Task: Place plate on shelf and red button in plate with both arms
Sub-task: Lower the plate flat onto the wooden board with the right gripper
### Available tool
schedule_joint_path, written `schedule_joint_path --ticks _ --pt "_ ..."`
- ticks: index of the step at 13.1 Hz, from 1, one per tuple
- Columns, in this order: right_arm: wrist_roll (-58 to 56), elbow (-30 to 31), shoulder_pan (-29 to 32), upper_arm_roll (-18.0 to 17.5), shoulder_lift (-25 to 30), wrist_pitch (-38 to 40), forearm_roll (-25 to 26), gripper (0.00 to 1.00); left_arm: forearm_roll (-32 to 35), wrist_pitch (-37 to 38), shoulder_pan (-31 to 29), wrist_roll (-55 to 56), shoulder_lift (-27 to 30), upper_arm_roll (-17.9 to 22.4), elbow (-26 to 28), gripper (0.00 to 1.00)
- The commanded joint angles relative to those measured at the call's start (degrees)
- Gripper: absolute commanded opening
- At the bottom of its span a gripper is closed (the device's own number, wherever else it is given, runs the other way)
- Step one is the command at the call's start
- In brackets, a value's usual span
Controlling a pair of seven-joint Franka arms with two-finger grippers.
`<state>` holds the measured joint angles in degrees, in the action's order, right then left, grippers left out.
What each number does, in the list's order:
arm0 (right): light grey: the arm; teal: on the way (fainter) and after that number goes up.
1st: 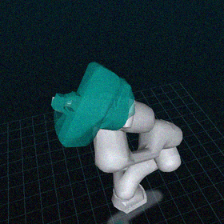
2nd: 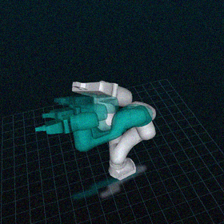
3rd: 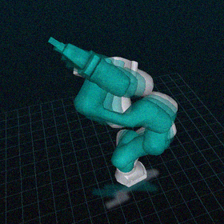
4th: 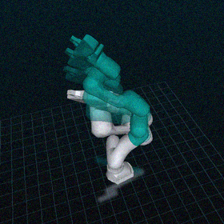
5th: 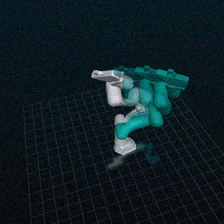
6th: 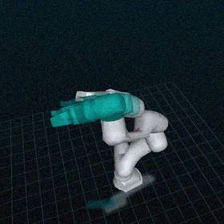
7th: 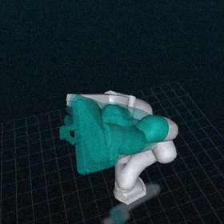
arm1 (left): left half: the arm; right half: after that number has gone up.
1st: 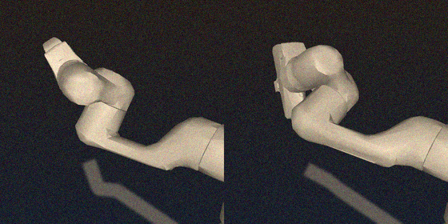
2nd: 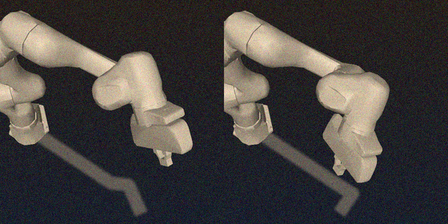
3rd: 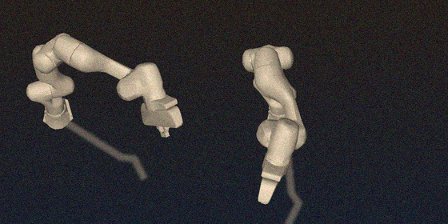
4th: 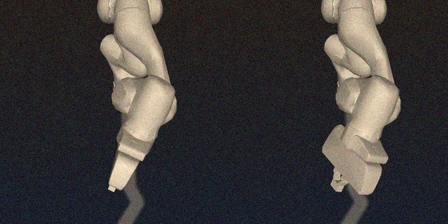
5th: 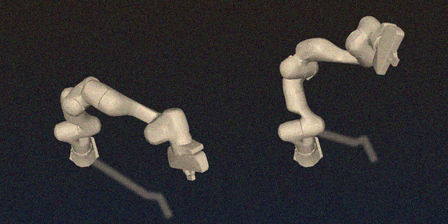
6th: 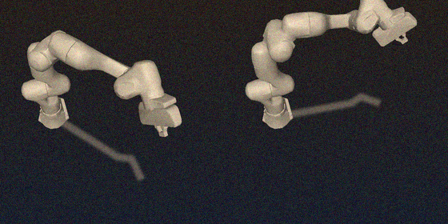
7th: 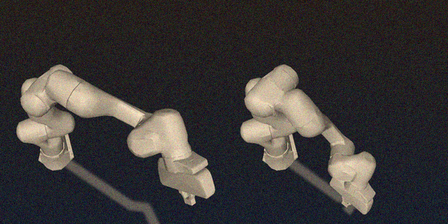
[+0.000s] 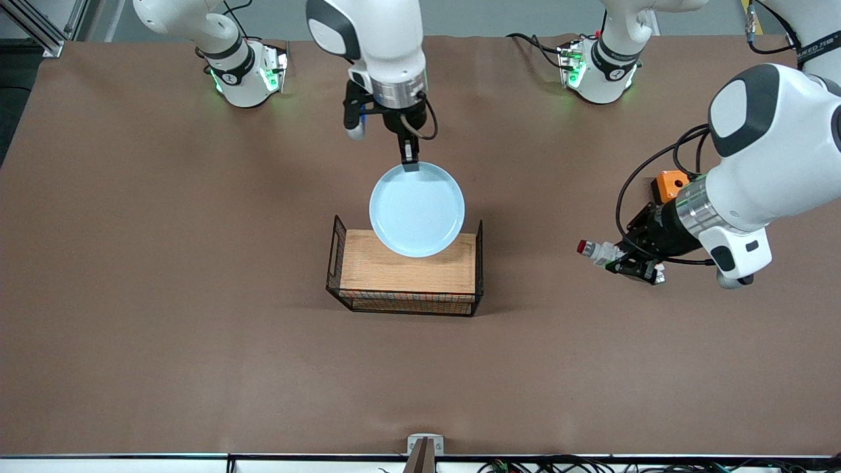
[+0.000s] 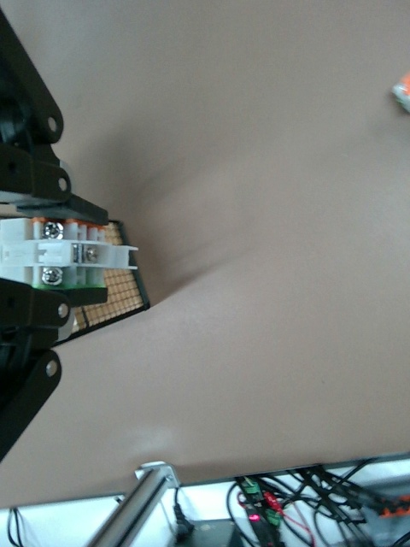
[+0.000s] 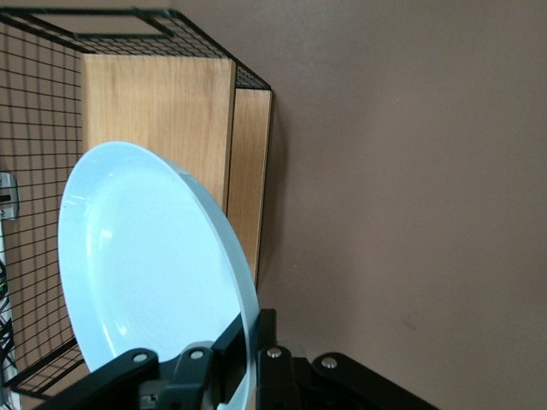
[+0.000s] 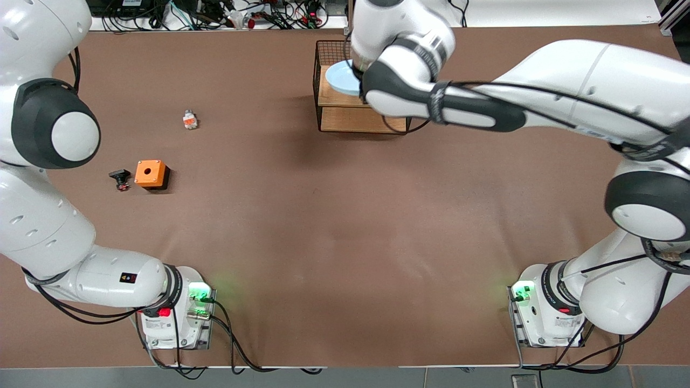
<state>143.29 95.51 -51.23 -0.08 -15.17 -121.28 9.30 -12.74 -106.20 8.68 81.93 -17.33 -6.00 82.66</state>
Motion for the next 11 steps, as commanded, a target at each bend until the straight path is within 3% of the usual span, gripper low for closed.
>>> schedule_joint_path --ticks 1,4,11 --pt "4.97 -0.5 -0.89 0.7 -2.13 -2.03 3.18 0.0 -0.7 1.0 0.28 5.61 -0.33 -1.64 -1.71 0.21" --pt "9.27 0.37 -0.8 0.79 -3.19 -4.58 5.11 0.0 -0.7 1.0 0.37 8.77 -0.86 -3.67 -3.64 0.21" --pt "12.36 4.6 -0.36 0.96 -3.28 -8.1 9.33 0.0 -0.7 0.82 1.69 9.65 -1.21 -3.67 -3.82 0.21"
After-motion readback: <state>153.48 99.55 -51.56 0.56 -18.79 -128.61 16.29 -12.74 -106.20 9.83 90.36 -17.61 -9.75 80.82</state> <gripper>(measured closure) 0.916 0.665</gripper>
